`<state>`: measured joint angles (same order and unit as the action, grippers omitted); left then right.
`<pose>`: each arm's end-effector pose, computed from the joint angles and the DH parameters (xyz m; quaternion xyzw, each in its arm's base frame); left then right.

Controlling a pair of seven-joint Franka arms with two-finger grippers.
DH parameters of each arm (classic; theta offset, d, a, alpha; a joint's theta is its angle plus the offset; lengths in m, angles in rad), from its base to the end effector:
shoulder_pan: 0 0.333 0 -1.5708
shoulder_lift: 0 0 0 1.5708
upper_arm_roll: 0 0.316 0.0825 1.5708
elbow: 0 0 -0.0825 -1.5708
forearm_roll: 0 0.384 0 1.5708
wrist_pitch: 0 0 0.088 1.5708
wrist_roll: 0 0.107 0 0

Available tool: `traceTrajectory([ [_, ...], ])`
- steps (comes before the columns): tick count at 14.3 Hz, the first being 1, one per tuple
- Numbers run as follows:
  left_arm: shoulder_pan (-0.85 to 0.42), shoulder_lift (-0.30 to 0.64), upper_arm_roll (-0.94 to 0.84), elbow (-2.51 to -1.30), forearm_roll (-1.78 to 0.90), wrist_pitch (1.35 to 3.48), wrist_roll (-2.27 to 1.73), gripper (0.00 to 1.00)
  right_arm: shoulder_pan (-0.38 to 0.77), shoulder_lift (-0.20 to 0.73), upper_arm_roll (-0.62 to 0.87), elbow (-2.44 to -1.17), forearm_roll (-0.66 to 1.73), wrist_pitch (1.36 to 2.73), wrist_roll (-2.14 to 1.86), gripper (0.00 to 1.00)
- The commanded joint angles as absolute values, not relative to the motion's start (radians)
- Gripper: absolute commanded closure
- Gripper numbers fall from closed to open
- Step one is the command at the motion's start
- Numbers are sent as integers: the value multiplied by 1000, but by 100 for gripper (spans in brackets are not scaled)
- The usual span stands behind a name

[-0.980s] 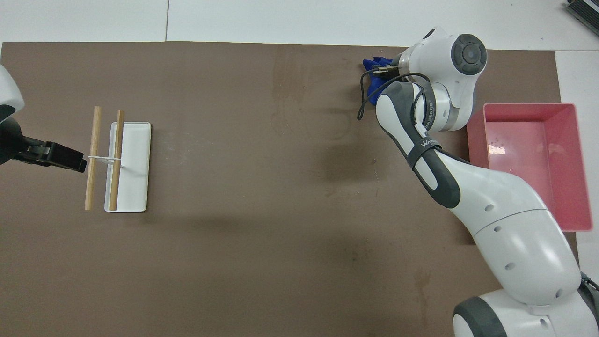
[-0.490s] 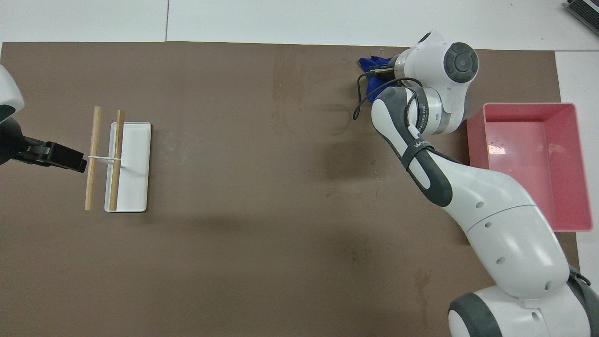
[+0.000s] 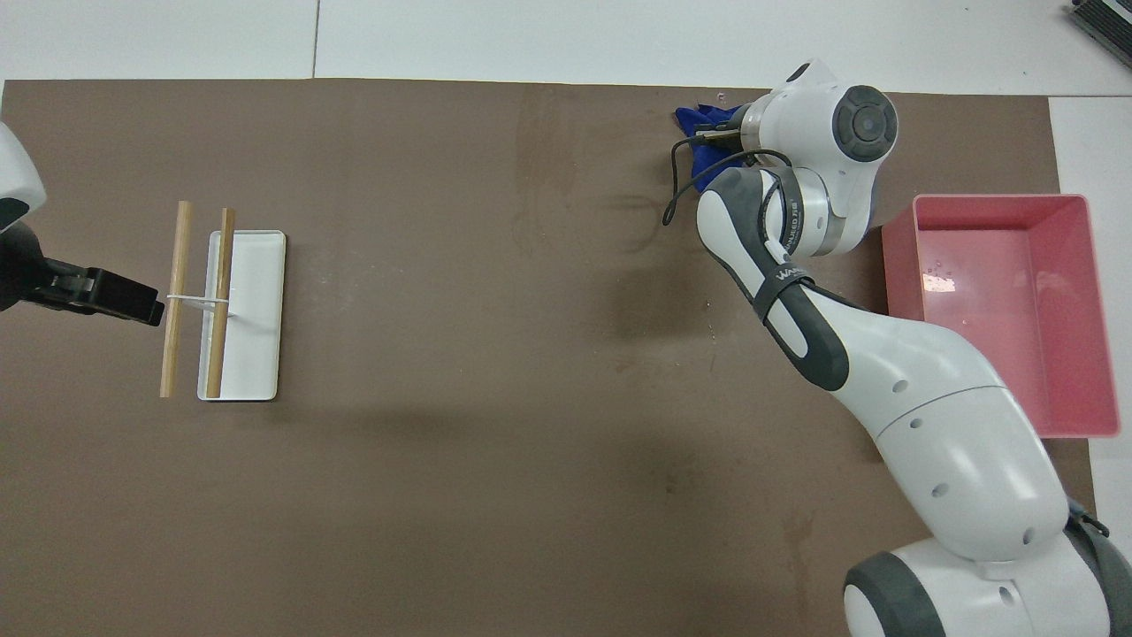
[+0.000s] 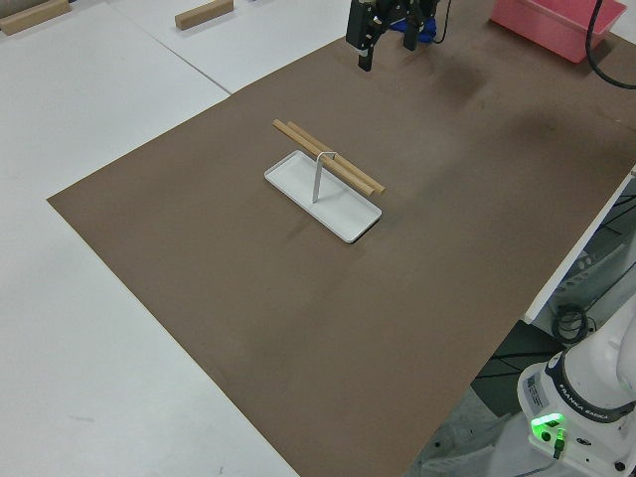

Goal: Wipe water with towel using both arms

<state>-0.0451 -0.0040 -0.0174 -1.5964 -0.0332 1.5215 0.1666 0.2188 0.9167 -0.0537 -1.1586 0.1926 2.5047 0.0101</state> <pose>0.5458 -0.0379 0.6106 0.9927 -0.1144 -0.0345 0.0184 0.7883 0.1450 0.2863 -0.9752 -0.0270 -0.2076 0.0723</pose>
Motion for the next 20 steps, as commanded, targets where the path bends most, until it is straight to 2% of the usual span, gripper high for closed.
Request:
traceTrajectory([
  [1, -48, -15, -15, -1606, -15, 1513, 170, 0, 221, 993, -37, -1127, 179, 2531, 32, 100],
  [7, -49, -15, -15, -1606, -15, 1513, 170, 0, 199, 948, -37, -1135, 186, 2300, -3, 100],
  [11, -48, -15, -15, -1606, -15, 1513, 170, 0, 201, 872, -37, -1192, 187, 2113, 2, 100],
  [20, -48, -15, -15, -1606, -15, 1513, 170, 0, 195, 511, -35, -1624, 189, 1919, -15, 100],
])
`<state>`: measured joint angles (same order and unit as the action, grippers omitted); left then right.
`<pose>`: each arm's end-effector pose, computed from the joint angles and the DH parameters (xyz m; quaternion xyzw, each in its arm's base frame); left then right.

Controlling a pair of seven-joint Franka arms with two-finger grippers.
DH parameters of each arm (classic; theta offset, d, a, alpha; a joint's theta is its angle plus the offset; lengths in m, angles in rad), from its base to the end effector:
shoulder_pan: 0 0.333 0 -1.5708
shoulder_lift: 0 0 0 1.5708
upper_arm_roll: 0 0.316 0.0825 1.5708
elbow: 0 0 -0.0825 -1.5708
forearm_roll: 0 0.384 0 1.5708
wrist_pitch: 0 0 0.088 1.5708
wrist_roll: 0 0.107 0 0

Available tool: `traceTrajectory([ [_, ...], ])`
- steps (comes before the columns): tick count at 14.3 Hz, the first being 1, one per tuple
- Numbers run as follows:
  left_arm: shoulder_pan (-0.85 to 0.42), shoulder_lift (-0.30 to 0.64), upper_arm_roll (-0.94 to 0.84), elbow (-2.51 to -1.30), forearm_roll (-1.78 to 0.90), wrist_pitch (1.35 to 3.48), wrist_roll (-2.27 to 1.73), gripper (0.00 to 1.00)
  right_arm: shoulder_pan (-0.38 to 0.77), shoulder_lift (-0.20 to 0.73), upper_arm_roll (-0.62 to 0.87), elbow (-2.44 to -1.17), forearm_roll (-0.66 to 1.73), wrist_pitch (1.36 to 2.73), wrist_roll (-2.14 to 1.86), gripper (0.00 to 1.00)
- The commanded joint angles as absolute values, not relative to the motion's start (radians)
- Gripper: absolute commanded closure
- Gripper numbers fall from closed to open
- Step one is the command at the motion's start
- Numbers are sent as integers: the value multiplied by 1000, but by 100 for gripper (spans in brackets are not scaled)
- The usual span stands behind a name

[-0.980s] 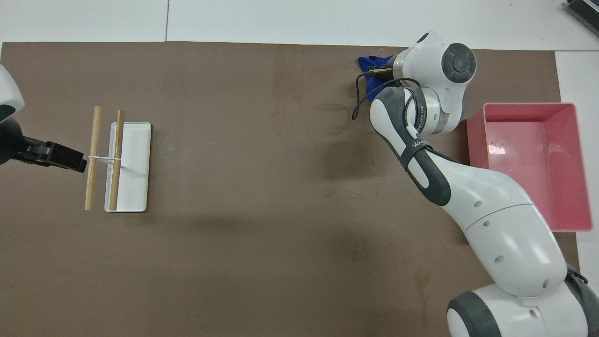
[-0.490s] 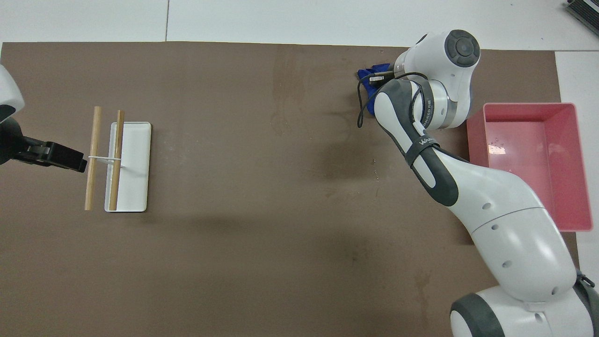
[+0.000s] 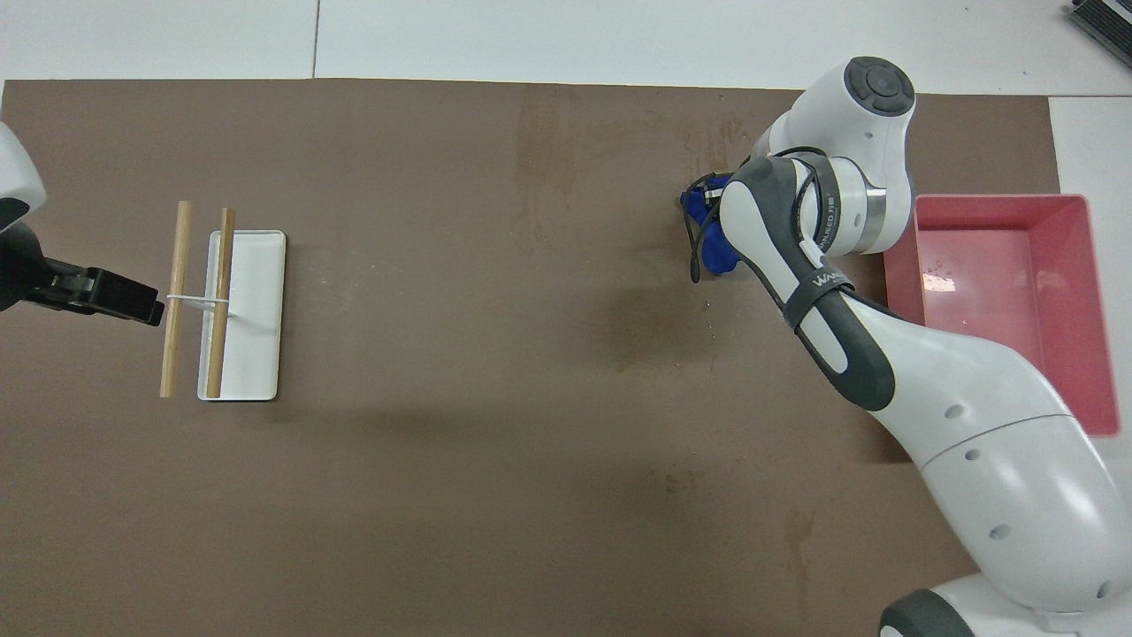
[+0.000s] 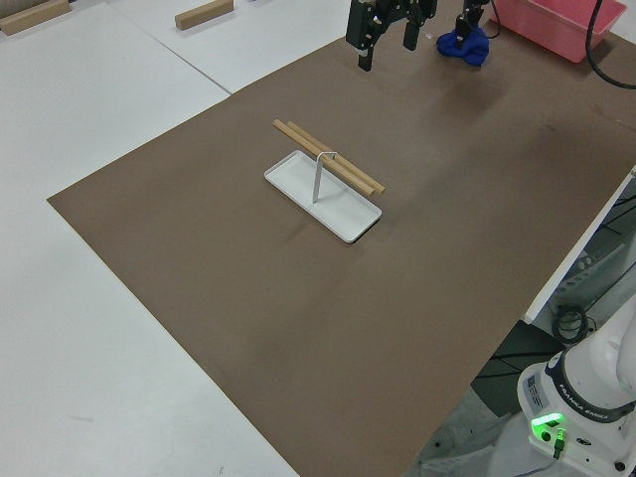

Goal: Wipe water with towel using both arms
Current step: 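Move the cloth into the pink bin with the right gripper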

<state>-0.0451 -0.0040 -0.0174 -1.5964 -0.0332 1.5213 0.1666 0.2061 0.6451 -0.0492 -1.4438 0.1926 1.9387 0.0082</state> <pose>0.5458 -0.0379 0.6106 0.9927 -0.1144 -0.0346 0.0184 0.6903 0.1284 0.2996 -0.9940 -0.0366 0.0798 0.0655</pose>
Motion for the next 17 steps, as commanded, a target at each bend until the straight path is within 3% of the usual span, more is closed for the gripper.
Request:
traceTrajectory([
  [1, -48, -15, -15, -1606, -15, 1513, 170, 0, 193, 467, -35, -1659, 189, 1904, -14, 100],
  [4, -48, -17, -15, -1606, -15, 1513, 170, 0, 192, 384, -37, -1695, 189, 1821, -9, 100],
  [11, -48, -15, -15, -1606, -15, 1513, 170, 0, 154, 235, -51, -1641, 89, 1611, -63, 100],
  [15, -48, -15, -15, -1606, -15, 1513, 170, 0, 63, 124, -49, -1640, -81, 1562, -295, 100],
  [17, -49, -15, -15, -1606, -15, 1513, 170, 0, -9, 117, -49, -1638, -116, 1568, -417, 100],
])
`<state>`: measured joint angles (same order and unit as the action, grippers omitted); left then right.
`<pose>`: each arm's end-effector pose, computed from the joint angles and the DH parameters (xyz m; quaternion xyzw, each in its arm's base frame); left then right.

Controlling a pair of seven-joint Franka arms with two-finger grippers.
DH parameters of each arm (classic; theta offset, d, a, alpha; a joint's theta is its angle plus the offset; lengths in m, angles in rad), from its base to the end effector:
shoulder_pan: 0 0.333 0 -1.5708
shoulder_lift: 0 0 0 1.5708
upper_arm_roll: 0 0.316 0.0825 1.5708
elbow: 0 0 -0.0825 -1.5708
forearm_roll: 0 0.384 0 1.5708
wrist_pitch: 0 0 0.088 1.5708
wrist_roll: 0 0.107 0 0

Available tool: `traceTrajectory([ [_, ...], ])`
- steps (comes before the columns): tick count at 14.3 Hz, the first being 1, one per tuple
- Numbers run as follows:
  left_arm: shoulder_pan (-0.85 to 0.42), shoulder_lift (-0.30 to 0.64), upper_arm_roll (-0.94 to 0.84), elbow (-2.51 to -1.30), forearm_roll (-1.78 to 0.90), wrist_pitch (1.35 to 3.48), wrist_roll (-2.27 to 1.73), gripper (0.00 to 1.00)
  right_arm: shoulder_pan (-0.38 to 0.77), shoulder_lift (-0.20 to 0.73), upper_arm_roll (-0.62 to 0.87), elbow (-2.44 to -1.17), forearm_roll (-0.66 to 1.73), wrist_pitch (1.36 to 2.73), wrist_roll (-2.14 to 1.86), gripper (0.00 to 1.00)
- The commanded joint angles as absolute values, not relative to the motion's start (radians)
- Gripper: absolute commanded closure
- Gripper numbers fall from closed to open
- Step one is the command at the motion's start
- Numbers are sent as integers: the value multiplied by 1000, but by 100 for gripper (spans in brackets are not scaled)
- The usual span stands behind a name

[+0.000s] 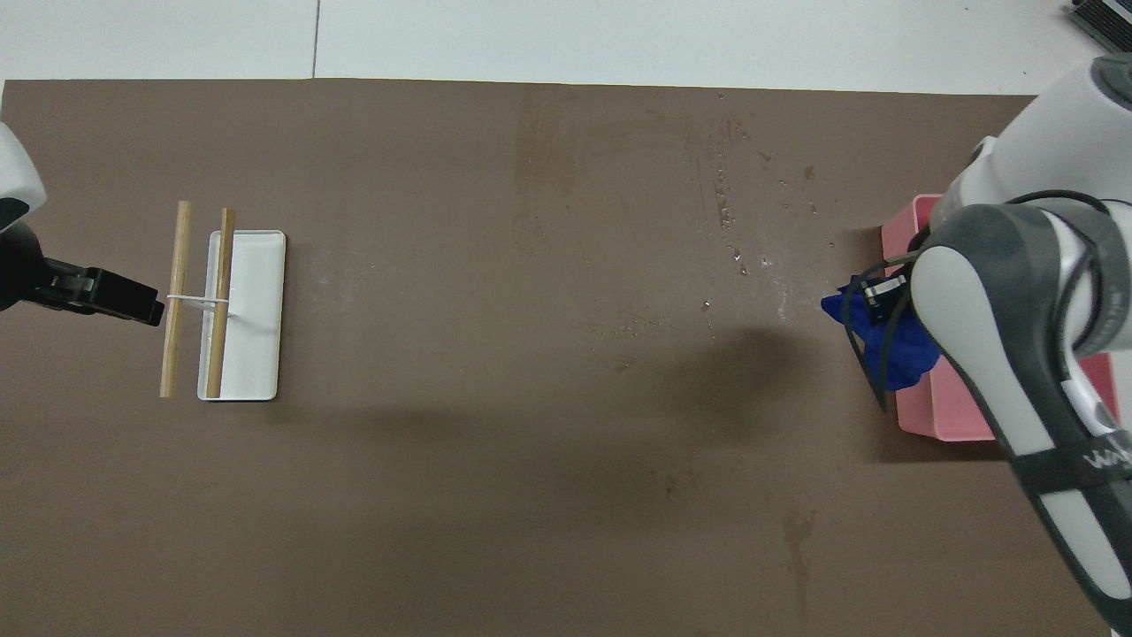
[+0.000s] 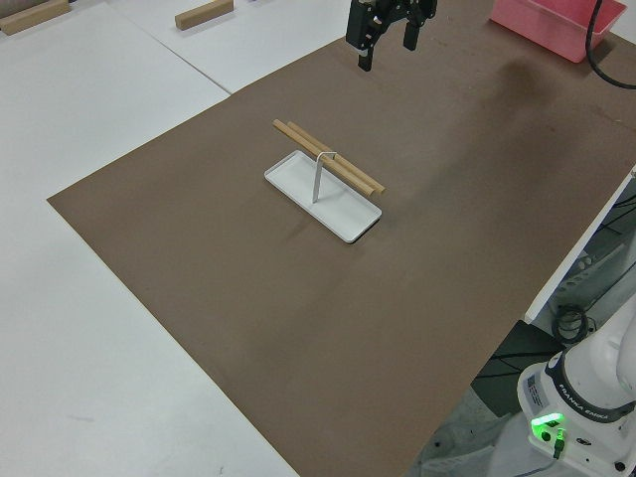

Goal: Wipe water with towel using both arms
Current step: 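Move the cloth into the pink bin with the right gripper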

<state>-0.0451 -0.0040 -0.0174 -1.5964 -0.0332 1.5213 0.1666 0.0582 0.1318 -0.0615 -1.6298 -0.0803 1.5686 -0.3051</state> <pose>0.5458 -0.0379 0.6106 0.9927 -0.1144 -0.0346 0.0184 0.5818 -0.0087 0.5222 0.9825 0.1531 -0.1018 0.0287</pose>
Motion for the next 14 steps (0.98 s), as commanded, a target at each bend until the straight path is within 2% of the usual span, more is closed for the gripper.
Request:
traceTrajectory([
  [1, -48, -15, -15, -1606, -15, 1513, 170, 0, -46, 117, -49, -1638, -121, 1580, -467, 100],
  [5, -49, -15, -15, -1606, -15, 1513, 170, 0, -127, 112, -49, -1702, -192, 1796, -603, 100],
  [8, -48, -15, -15, -1606, -15, 1513, 170, 0, -181, 110, -48, -1834, -192, 1963, -644, 100],
  [11, -48, -15, -15, -1606, -15, 1513, 170, 0, -195, 109, -49, -1893, -192, 2011, -641, 100],
  [12, -49, -15, -15, -1606, -15, 1513, 170, 0, -195, 109, -49, -1894, -190, 2014, -643, 88],
  [14, -49, -15, -15, -1606, -15, 1513, 170, 0, -195, 110, -48, -1893, -190, 2013, -643, 25],
])
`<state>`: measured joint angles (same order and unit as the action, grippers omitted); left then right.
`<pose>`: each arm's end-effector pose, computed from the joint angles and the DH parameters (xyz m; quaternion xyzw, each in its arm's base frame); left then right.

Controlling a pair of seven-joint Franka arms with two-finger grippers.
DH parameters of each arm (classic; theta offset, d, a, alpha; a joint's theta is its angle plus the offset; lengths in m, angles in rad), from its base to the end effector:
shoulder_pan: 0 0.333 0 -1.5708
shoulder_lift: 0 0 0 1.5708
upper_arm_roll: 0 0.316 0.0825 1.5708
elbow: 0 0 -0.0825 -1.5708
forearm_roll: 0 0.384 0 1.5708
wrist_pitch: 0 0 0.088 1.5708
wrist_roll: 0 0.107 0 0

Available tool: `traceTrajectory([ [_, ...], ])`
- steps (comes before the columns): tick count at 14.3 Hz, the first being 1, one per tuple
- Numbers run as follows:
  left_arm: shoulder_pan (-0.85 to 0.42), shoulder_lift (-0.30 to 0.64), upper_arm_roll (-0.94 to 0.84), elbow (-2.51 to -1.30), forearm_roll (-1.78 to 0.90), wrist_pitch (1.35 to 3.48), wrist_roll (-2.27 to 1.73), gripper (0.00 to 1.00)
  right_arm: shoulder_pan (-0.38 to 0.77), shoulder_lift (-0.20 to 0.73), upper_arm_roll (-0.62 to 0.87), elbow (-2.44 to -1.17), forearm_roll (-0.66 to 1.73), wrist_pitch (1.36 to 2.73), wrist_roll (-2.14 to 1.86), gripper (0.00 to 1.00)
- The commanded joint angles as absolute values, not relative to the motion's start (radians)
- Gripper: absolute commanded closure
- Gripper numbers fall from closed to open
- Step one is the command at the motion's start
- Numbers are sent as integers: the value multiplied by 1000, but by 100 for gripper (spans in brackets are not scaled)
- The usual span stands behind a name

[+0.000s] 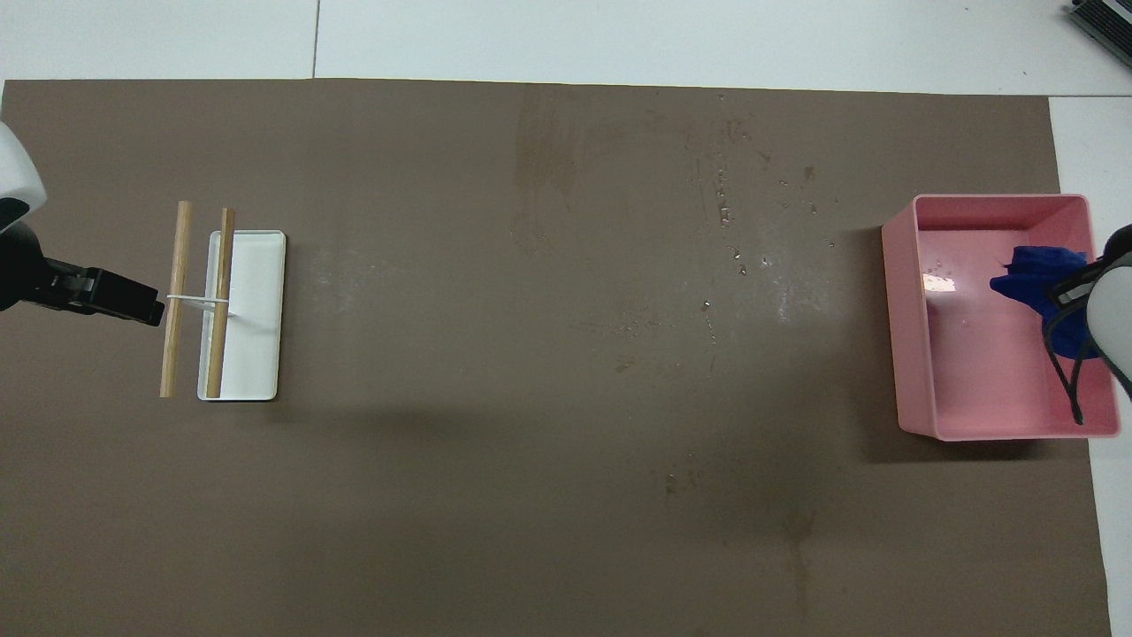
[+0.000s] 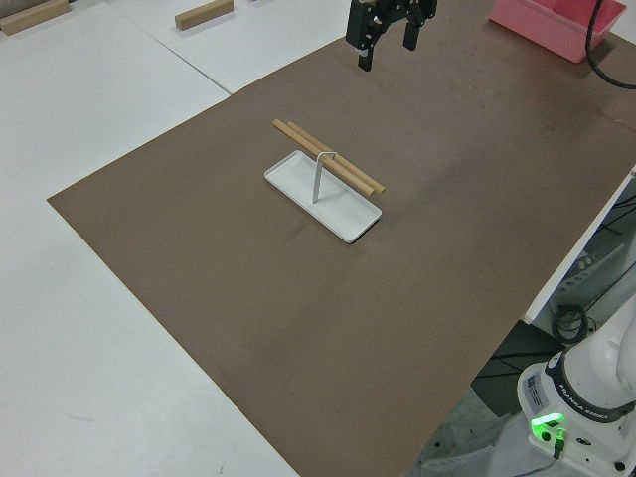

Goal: Wipe water with towel using both arms
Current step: 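Move the cloth into the pink bin with the right gripper, then open the right gripper and release the cloth in the bin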

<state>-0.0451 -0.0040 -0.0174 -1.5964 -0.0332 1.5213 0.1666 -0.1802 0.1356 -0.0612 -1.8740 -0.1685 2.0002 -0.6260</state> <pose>0.5458 -0.0379 0.6106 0.9927 -0.1144 -0.0346 0.0184 0.5751 -0.1508 0.4397 0.9709 0.2254 -0.0381 0.0710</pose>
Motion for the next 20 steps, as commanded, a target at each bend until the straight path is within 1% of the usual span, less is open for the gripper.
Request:
traceTrajectory([
  [1, -49, -15, -15, -1606, -15, 1513, 170, 0, -196, 110, -48, -1890, -190, 2010, -646, 0],
  [4, -48, -15, -15, -1606, -15, 1513, 170, 0, -189, 109, -48, -1869, -181, 1999, -634, 0],
  [6, -48, -15, -15, -1606, -15, 1513, 170, 0, -181, 100, -40, -1821, -175, 1971, -632, 0],
  [8, -48, -15, -15, -1606, -15, 1513, 170, 0, -170, 75, -35, -1737, -143, 1878, -629, 0],
  [12, -48, -15, -15, -1606, -15, 1513, 170, 0, -118, 72, -34, -1567, -75, 1700, -517, 0],
  [15, -48, -15, -15, -1606, -15, 1513, 170, 0, -80, 71, -29, -1465, -29, 1579, -396, 0],
  [16, -49, -15, -15, -1606, -15, 1513, 170, 0, -75, 69, -15, -1457, 0, 1539, -350, 0],
  [18, -48, -15, -15, -1606, -15, 1513, 170, 0, -72, 28, 4, -1459, 29, 1493, -197, 0],
  [20, -49, -15, -15, -1606, -15, 1513, 170, 0, -72, 8, 32, -1476, 31, 1451, -74, 0],
])
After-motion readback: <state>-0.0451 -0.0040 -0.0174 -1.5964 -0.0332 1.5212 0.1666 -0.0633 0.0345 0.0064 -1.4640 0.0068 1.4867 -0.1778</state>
